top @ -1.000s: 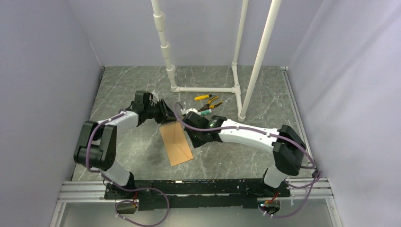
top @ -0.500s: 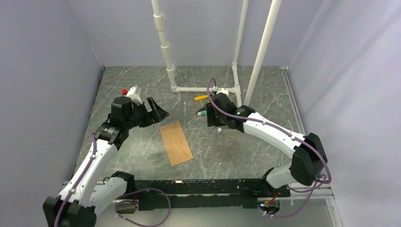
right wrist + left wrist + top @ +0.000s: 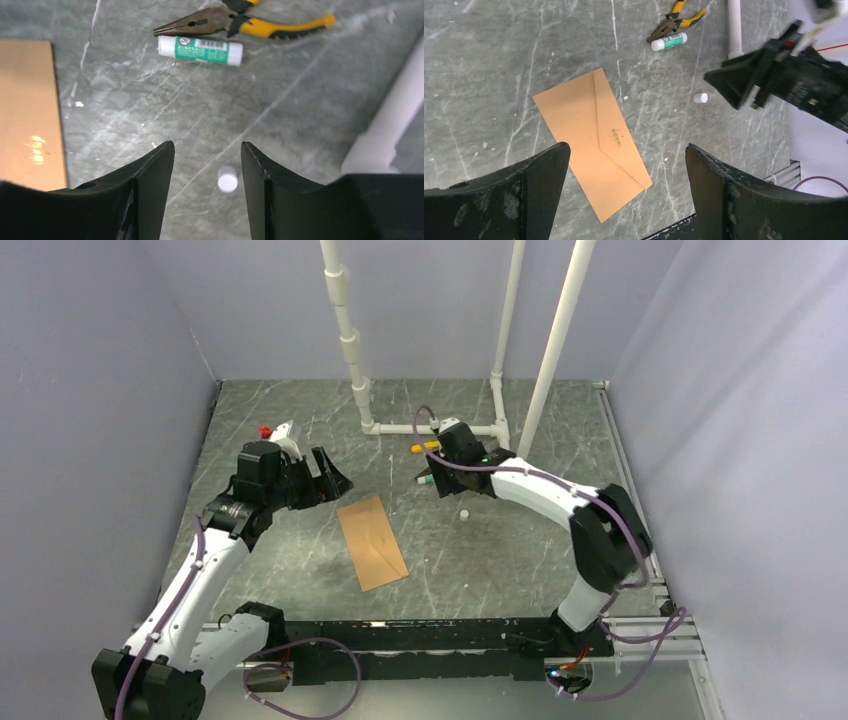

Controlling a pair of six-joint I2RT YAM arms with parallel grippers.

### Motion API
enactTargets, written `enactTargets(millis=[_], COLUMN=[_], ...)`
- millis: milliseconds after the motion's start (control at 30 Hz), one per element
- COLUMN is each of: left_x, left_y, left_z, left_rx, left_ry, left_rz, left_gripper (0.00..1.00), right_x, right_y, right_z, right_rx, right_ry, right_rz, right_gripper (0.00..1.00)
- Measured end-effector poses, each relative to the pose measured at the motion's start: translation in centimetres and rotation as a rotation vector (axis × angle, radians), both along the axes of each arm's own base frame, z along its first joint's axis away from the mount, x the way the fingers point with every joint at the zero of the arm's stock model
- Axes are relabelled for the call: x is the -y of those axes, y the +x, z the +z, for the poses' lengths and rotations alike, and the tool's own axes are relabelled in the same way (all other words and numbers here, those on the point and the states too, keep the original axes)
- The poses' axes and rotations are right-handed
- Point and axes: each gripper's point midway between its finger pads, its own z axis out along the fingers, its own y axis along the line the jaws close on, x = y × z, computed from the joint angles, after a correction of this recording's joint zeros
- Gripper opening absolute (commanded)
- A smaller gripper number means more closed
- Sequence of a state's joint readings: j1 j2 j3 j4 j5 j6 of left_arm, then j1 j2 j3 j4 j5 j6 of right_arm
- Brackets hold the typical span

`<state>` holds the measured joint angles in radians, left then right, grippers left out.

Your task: Place the letter into the envelope and seal it

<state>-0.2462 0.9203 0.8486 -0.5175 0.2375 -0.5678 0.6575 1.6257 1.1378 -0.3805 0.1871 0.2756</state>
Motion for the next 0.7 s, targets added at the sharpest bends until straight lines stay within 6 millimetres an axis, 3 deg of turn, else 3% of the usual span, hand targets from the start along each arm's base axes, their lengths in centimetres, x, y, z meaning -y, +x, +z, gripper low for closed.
enactTargets(millis=[200,433,567,700], left_x=[1.2,2.4,2.4,2.4], left_y=[0.8,1.4,1.4,1.4], left_z=[0.1,-1.0,-1.1,-1.0], left_rx=[0.032,0.000,0.004,0.009], left_ry=[-0.040,-0.064,-0.055,-0.049], left_rz=[-0.049,-0.111,-0.123,-0.126], left_gripper=[0.88,0.87,0.87,0.87], right_x=[-1.3,-2.9,-3.8,-4.0], right_y=[3.7,7.0,7.7,7.2], right_z=[-3.1,-3.5,-4.1,-5.2], right_rx=[-0.025,0.040,0.043,0.002], right_ry=[-0.126,-0.218,-0.242,-0.250], right_rz=[0.284,0.519,0.623,0.705], right_gripper=[0.52,0.51,0.49,0.45])
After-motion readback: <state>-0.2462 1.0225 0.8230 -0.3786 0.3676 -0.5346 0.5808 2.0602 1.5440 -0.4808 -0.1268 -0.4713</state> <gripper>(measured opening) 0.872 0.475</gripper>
